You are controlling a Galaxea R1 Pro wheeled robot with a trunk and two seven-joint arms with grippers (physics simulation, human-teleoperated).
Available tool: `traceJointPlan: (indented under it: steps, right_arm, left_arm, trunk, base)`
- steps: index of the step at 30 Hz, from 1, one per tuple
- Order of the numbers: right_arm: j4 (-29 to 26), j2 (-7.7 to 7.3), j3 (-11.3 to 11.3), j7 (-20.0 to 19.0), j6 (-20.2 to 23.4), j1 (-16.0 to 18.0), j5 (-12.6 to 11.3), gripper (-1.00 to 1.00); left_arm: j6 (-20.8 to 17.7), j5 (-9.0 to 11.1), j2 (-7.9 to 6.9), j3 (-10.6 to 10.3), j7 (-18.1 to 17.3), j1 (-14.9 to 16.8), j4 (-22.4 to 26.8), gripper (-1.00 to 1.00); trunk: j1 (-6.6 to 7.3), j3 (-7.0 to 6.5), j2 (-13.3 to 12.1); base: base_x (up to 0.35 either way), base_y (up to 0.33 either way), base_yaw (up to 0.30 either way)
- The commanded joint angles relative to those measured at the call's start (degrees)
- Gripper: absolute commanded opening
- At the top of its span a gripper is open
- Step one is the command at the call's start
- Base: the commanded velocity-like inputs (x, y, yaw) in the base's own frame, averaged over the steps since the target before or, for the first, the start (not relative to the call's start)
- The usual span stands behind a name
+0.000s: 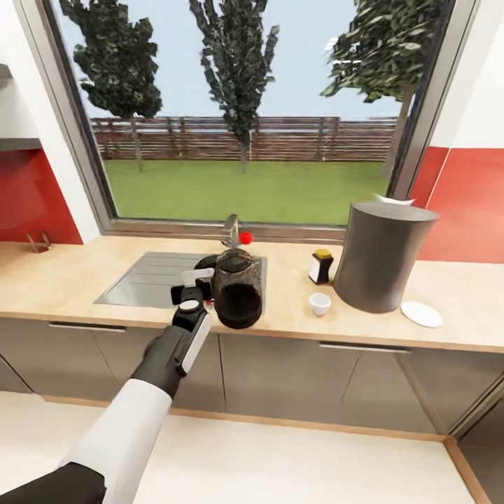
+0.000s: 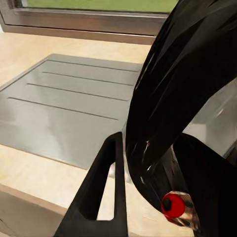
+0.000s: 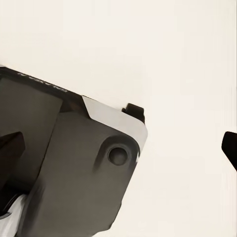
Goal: Set up a coffee station on the kitchen countertop: keep the coffee maker on the countertop, move the bottle of coffee from the kitchen shelf to the counter next to the coffee maker, place a paper coffee filter on top of the coffee maker, put the saucer next to the coffee maker with the coffee cup on the saucer, and place the electric kettle next to the coffee maker.
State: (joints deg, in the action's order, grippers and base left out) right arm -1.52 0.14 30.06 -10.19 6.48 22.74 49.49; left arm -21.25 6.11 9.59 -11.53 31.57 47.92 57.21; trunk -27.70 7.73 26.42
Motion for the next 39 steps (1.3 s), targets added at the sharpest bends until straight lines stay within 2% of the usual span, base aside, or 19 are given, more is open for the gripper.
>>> traceJointPlan:
  steps: [1,10,15,24,32,39]
  right_arm:
    - [-0.15,-0.01,0.45,-0.35,0.29,0.02,0.43,1.00]
    - [-0.23,0.03,0.52,-0.35,0.32,0.02,0.36,1.00]
    - [-0.23,0.04,0.52,-0.43,0.29,0.02,0.27,1.00]
    - [-0.23,0.04,0.52,-0.44,0.28,0.02,0.26,1.00]
    - [-0.23,0.04,0.52,-0.44,0.28,0.02,0.28,1.00]
    - [-0.23,0.04,0.52,-0.42,0.28,0.02,0.34,1.00]
  left_arm:
    - [-0.11,0.25,-0.02,-0.21,0.51,0.07,0.01,-1.00]
    - [-0.04,0.48,-0.01,-0.26,0.42,0.07,-0.32,-1.00]
    - [-0.03,0.65,-0.01,-0.25,0.42,0.07,-0.39,-1.00]
    - [0.15,0.75,-0.01,-0.20,0.43,-0.01,-0.52,-1.00]
    - [0.48,0.79,-0.01,-0.22,0.42,-0.02,-0.57,-1.00]
    - [0.51,0.73,-0.01,-0.23,0.42,-0.02,-1.54,-1.00]
  trunk:
    - [-0.06,0.10,0.11]
    - [-0.06,0.10,0.11]
    - [-0.06,0.10,0.11]
    - [-0.06,0.10,0.11]
    - [-0.06,0.10,0.11]
    - [-0.06,0.10,0.11]
  base:
    - [0.331,-0.064,0.001]
    - [0.316,-0.107,-0.001]
    - [0.258,-0.126,-0.158]
    - [0.017,-0.006,-0.041]
    - [0.000,0.000,-0.215]
    - [0.066,0.000,-0.045]
